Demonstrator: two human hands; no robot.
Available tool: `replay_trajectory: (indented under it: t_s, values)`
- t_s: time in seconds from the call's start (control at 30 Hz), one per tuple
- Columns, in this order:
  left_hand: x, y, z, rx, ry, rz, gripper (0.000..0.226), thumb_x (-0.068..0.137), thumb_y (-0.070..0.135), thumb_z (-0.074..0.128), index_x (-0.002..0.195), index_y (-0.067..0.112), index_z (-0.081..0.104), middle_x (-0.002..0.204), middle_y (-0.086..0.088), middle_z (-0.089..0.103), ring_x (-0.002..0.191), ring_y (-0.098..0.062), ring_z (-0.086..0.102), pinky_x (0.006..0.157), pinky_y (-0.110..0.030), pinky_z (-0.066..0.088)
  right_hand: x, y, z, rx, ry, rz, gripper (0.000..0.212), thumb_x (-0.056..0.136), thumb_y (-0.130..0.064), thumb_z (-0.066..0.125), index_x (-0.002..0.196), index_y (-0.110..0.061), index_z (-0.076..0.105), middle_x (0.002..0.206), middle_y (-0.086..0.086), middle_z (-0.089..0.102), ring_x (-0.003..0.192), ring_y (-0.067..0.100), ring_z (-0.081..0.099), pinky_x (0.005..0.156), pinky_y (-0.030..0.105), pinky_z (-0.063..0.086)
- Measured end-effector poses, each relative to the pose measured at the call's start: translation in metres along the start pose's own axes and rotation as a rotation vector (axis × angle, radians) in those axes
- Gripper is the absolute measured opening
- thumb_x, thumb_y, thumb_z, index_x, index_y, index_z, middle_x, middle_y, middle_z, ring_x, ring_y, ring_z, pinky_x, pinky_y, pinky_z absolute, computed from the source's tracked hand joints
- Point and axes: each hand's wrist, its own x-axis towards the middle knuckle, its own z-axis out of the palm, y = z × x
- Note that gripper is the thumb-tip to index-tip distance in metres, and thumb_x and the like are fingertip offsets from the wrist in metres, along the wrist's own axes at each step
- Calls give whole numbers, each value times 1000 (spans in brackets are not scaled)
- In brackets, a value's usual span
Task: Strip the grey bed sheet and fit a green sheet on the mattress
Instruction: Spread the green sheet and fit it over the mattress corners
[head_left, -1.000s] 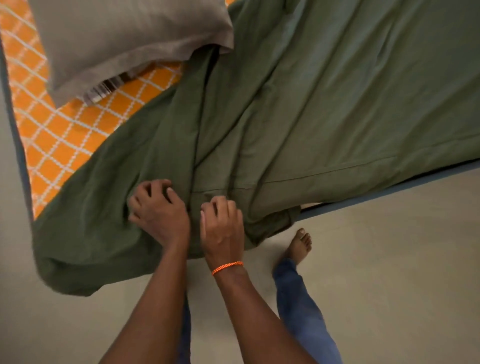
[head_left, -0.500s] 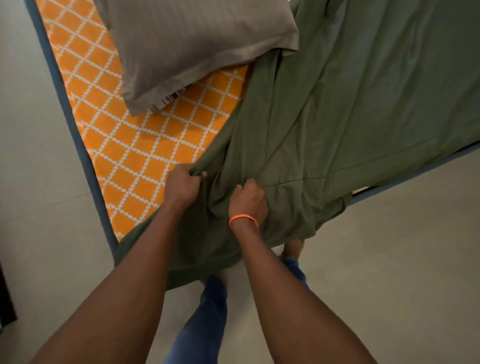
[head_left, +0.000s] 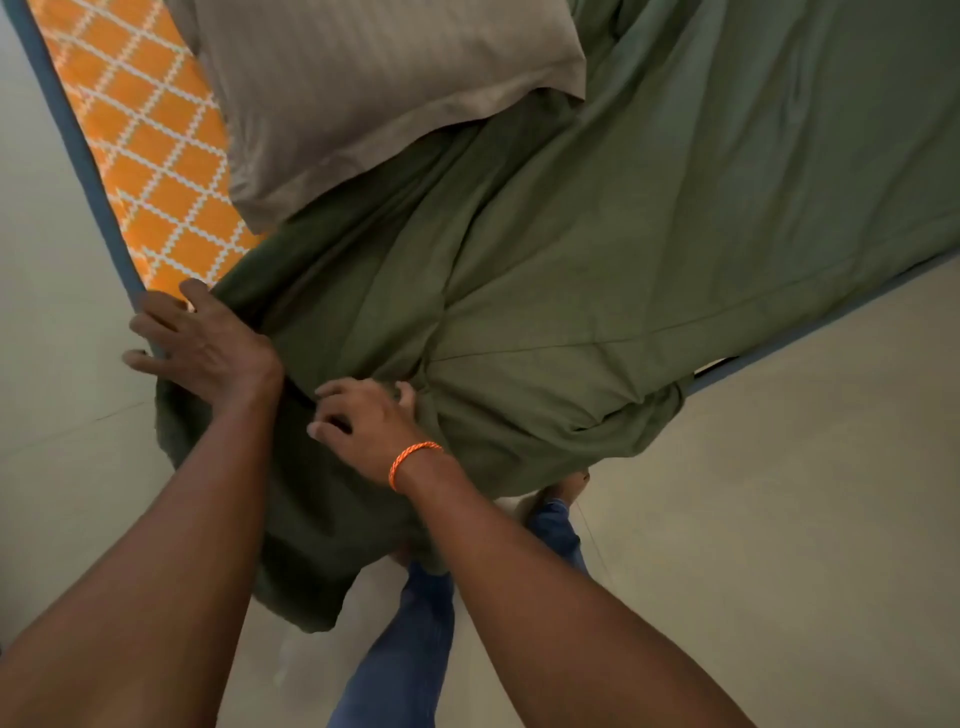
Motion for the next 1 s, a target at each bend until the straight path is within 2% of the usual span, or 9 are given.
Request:
replay_trajectory:
  t_s: [0.1, 0.23, 0.37, 0.47, 0.53, 0.73, 0.8, 0.9, 1.0]
  values:
    - [-32, 5, -3, -65, 64, 103, 76, 76, 10, 73, 142, 17, 38, 156, -18, 34, 145, -44, 33, 117, -69, 21, -17, 1, -6, 387, 445, -24, 13, 96, -21, 64, 89, -14, 72, 100, 1, 72, 92, 19, 65, 89, 45, 53]
    - [-108, 16, 5, -255, 82, 441, 50, 92, 24, 55, 141, 21, 46, 146, -13, 47, 133, -38, 46, 106, -54, 35, -41, 35, -25, 345, 859, 284, 8, 100, -21, 58, 97, -18, 65, 93, -3, 64, 84, 16, 61, 77, 42, 52]
    - [-160, 24, 33, -444, -150, 477, 48, 100, 42, 59, 144, 25, 50, 139, -5, 54, 126, -31, 49, 102, -51, 38, -53, 60, -6, 421, 444, 417, 29, 99, -22, 53, 126, -21, 62, 112, -1, 68, 102, 16, 63, 88, 36, 54]
    - [-167, 32, 29, -492, -89, 478, 37, 97, 33, 61, 134, 30, 57, 132, -1, 55, 120, -27, 49, 96, -45, 36, -65, 67, -12, 738, 50, 381, 28, 94, 8, 44, 97, -1, 70, 76, 7, 69, 65, 13, 65, 56, 26, 51]
    - [-170, 38, 21, -447, -60, 566, 28, 96, 29, 61, 124, 31, 63, 125, 0, 56, 116, -26, 49, 93, -43, 34, -73, 78, -28, 757, 59, 390, 38, 91, 12, 40, 83, -9, 70, 68, 7, 69, 51, 16, 64, 41, 21, 43]
    - [-219, 67, 29, -452, -95, 882, 32, 84, -2, 59, 106, 18, 70, 105, -3, 64, 96, -28, 59, 82, -42, 44, -100, 131, -87, 441, 1119, 611, 26, 88, 1, 53, 85, -18, 70, 89, -2, 68, 73, 1, 57, 64, 20, 44]
    - [-248, 76, 34, -639, -231, 917, 36, 82, -9, 54, 102, 15, 71, 101, 0, 66, 91, -23, 63, 80, -38, 50, -111, 160, -101, 468, 1270, 641, 23, 88, 2, 55, 98, -14, 69, 102, 2, 61, 81, -2, 55, 71, 12, 42]
    - [-302, 97, 46, -841, -510, 462, 36, 89, 0, 51, 90, 27, 75, 91, 12, 74, 82, -12, 72, 79, -37, 59, -117, 195, -102, 655, 1156, 727, 43, 92, -18, 65, 133, -15, 53, 132, 5, 47, 109, 15, 55, 91, 23, 47]
    - [-341, 127, 69, -931, -872, -377, 31, 94, 13, 51, 99, 22, 79, 102, 2, 80, 95, -18, 76, 98, -44, 58, -119, 223, -99, 799, 1017, 839, 62, 100, -49, 51, 153, -21, 36, 154, 10, 36, 127, 22, 49, 112, 41, 42]
